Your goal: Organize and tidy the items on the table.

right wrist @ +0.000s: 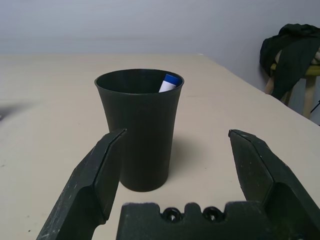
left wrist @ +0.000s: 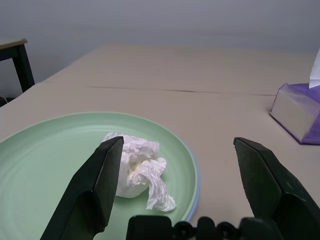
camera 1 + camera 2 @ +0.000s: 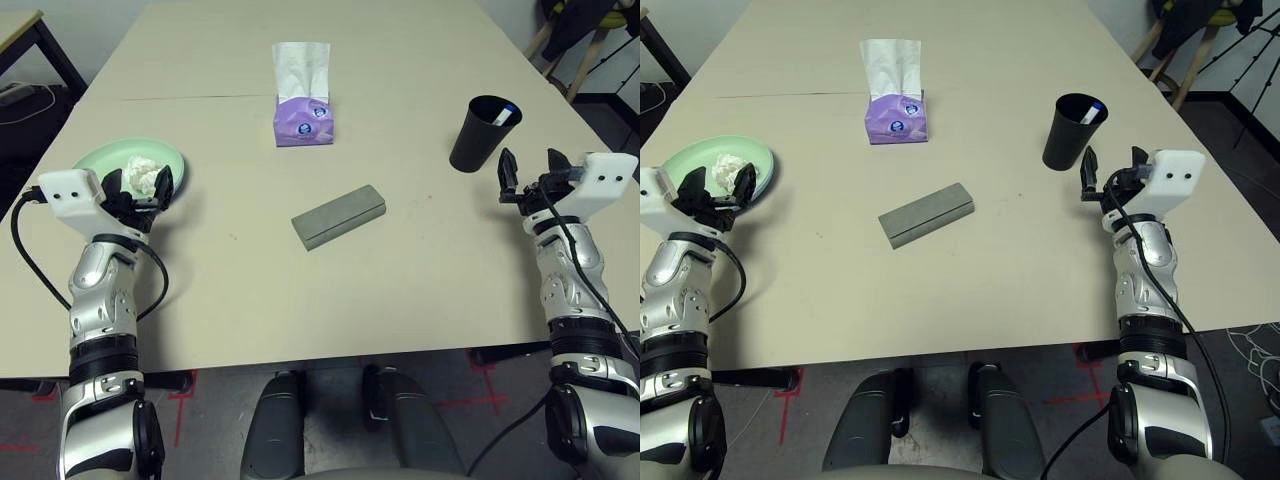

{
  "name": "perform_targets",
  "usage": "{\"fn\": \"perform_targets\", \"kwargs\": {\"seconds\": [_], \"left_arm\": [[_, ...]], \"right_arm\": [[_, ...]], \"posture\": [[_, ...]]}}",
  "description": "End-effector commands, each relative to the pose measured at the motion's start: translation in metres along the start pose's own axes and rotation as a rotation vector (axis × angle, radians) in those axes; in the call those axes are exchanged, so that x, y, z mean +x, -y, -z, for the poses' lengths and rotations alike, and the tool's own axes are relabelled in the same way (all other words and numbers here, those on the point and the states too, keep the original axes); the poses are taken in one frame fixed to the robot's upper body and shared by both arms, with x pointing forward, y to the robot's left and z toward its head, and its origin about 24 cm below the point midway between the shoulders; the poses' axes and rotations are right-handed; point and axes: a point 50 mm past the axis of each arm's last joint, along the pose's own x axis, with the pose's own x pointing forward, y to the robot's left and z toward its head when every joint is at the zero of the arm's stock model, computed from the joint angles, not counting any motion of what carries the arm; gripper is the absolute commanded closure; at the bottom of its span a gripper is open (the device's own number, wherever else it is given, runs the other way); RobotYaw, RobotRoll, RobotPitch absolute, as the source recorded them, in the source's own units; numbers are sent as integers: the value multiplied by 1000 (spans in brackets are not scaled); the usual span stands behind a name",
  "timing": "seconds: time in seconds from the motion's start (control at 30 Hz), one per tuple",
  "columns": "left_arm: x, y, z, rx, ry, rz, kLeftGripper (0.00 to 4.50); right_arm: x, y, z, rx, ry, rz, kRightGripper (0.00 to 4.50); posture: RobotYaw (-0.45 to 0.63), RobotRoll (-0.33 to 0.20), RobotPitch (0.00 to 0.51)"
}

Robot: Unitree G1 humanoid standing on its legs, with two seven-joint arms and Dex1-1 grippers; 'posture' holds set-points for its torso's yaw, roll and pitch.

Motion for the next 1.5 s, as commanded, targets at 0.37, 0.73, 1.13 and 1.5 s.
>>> {"fn": "perform_targets", "kwargs": {"seconds": [0.37, 0.73, 1.13, 1.5], "left_arm": [[-5, -8, 0, -4, -2, -40, 0], [-6, -8, 5, 13, -26, -33, 0], [-2, -4, 3, 21, -15, -12, 0], [-3, -2, 3, 26, -25, 2, 0]], "right_arm": [[8, 0, -5, -10, 16, -37, 49], [5, -1, -2, -19, 6, -31, 49], [6, -1, -1, -24, 2, -22, 49], [6, -1, 2, -26, -26, -37, 49]], "posture": [[90, 0, 135], [80, 0, 128], [85, 0, 99], [87, 0, 110]]}}
